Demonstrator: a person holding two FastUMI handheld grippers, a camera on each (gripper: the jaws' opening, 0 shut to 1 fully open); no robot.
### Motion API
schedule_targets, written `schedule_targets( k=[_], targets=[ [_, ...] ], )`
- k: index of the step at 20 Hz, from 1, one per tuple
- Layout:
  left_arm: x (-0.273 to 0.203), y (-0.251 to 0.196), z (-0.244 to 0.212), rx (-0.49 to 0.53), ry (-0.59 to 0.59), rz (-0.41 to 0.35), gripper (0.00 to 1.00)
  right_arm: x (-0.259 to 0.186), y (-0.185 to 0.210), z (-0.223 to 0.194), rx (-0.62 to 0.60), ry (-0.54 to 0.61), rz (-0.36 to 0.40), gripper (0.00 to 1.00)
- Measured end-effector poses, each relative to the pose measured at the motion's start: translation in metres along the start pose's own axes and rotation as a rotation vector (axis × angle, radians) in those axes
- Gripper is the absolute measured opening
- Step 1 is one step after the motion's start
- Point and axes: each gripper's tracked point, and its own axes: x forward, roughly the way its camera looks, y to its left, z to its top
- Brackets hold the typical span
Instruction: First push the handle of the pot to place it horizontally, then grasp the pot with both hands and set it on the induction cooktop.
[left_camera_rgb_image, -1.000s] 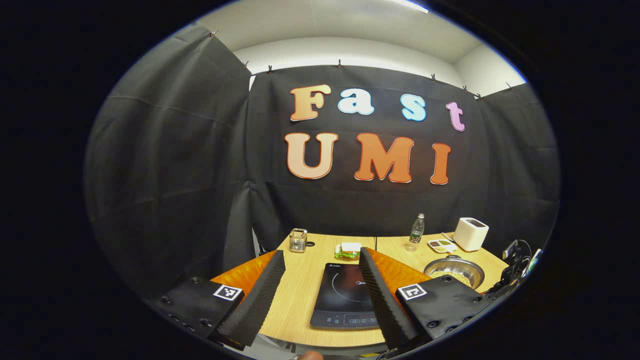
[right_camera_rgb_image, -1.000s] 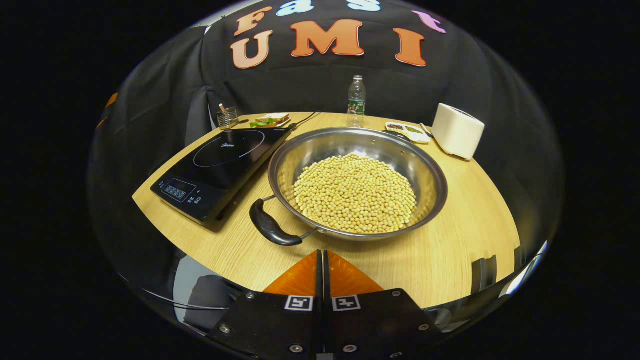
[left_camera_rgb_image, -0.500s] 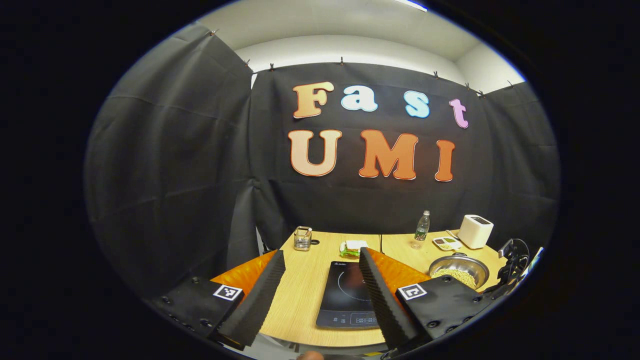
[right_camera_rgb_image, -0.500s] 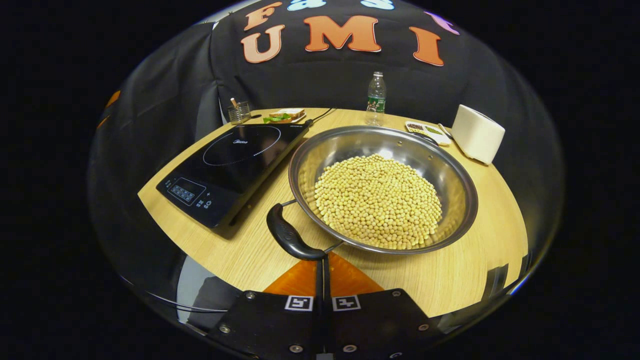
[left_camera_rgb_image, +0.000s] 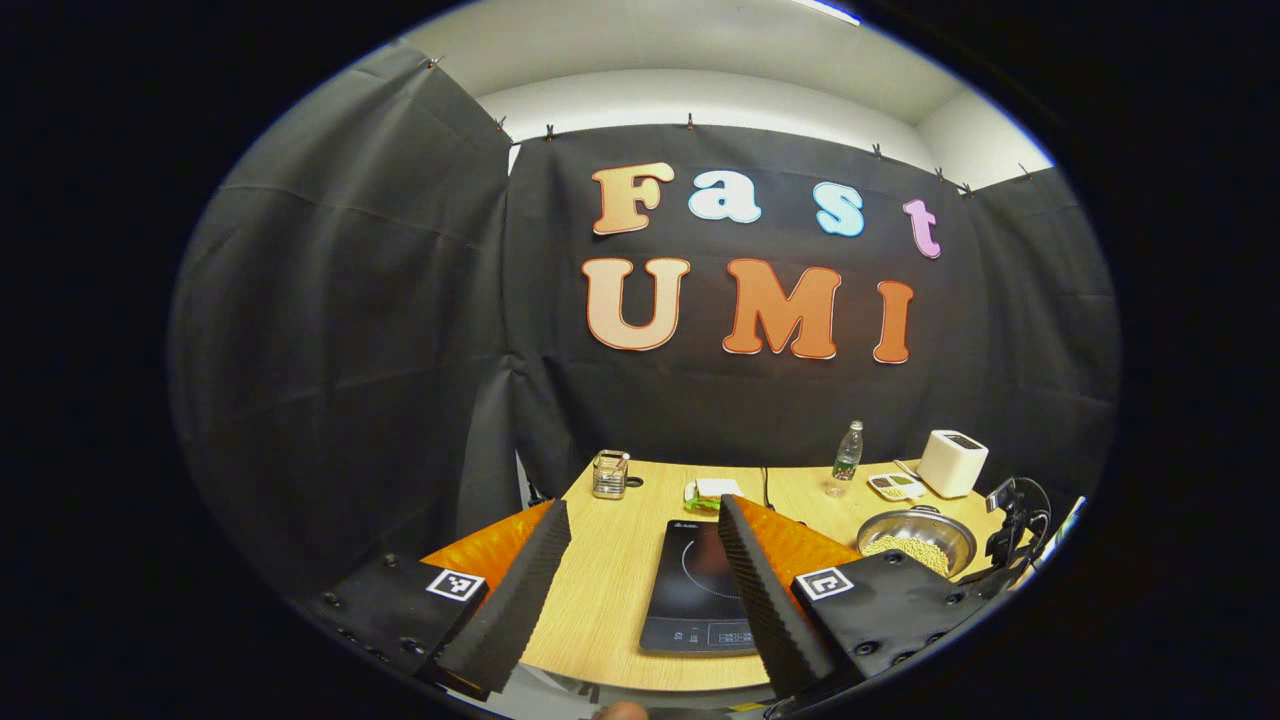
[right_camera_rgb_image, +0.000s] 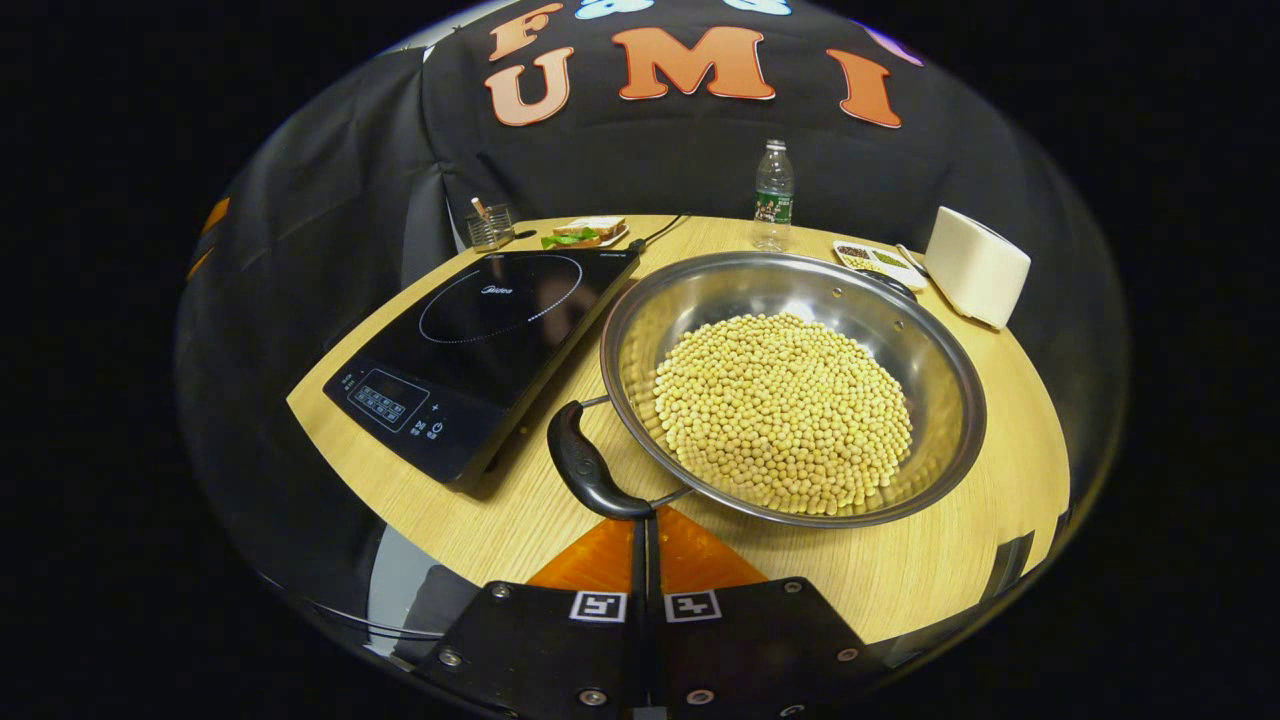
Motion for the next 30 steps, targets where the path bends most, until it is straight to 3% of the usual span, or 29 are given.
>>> schedule_targets(
  k=[30],
  targets=[
    [0.002, 0.030, -0.016, -0.002, 0.000, 0.023, 0.98, 0.041, 0.045, 0.043, 0.040, 0.017, 0.074, 0.00]
  ],
)
